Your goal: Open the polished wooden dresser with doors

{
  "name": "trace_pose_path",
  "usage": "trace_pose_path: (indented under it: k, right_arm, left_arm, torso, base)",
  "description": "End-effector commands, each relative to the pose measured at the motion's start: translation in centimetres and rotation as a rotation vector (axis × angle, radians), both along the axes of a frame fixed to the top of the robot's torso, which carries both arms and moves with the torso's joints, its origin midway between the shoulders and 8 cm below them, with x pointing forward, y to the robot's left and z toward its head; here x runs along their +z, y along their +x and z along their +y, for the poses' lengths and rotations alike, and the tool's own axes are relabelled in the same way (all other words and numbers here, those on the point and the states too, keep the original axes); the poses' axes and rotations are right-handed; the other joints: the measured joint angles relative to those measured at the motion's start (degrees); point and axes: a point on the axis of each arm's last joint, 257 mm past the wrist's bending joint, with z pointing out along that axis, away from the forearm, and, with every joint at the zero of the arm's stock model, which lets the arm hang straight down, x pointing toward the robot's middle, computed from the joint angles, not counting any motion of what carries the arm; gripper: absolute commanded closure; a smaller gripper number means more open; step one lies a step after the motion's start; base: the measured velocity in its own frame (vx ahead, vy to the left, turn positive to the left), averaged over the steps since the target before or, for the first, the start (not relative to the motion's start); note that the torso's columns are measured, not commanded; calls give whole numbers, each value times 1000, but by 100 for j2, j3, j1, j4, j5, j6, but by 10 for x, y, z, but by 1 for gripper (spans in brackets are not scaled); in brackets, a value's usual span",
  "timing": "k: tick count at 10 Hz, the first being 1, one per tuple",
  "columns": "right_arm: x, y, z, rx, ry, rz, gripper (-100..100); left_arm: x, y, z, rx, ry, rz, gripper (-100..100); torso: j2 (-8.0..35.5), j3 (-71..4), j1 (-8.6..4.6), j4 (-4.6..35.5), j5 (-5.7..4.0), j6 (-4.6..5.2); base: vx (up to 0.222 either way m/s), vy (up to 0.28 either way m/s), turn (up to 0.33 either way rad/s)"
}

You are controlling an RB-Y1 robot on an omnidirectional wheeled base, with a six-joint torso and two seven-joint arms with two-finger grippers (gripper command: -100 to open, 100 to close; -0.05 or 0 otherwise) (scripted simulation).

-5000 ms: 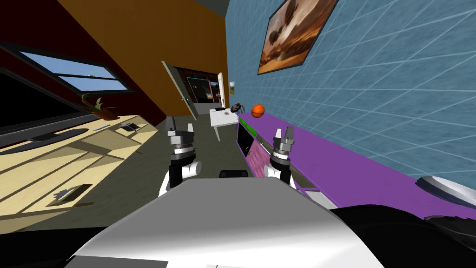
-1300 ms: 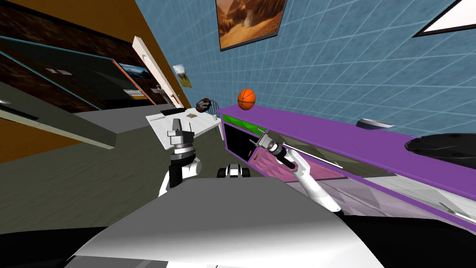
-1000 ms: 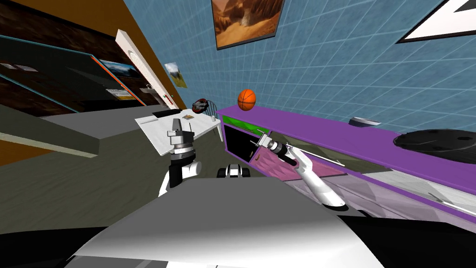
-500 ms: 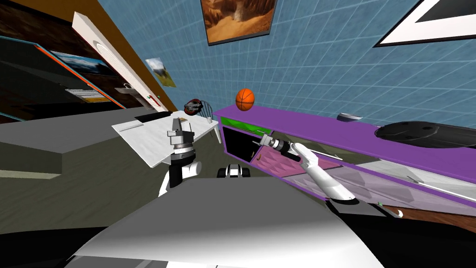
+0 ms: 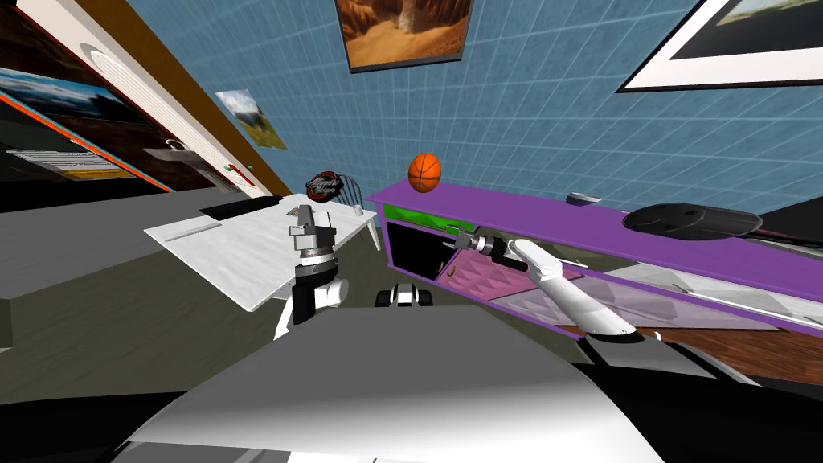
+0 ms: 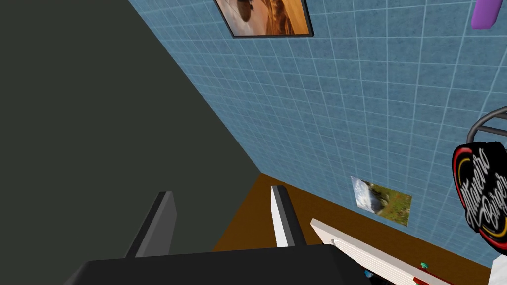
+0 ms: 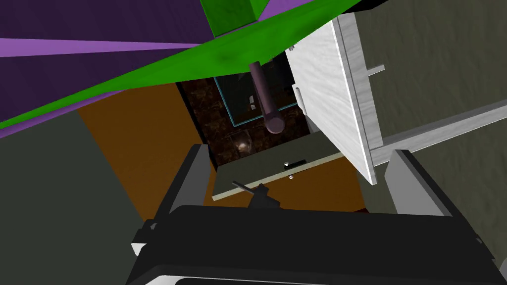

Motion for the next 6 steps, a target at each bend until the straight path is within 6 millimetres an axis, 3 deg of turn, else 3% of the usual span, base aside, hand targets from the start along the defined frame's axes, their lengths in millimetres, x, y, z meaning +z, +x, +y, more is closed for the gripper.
trace_pose_path:
  k: [1, 6]
  right_arm:
    - [-4, 10, -22, 2, -155, -62, -100]
    - [-4, 24, -55, 11, -363, -142, -100]
  left_arm:
    - [0, 0, 0, 0, 0, 0, 0]
    - [0, 0, 0, 0, 0, 0, 0]
  torso:
    - [1, 1, 7, 0, 2, 3]
    - [-2, -1, 15, -1, 5, -3]
  base:
    - [44, 130, -175]
    - [29, 119, -137]
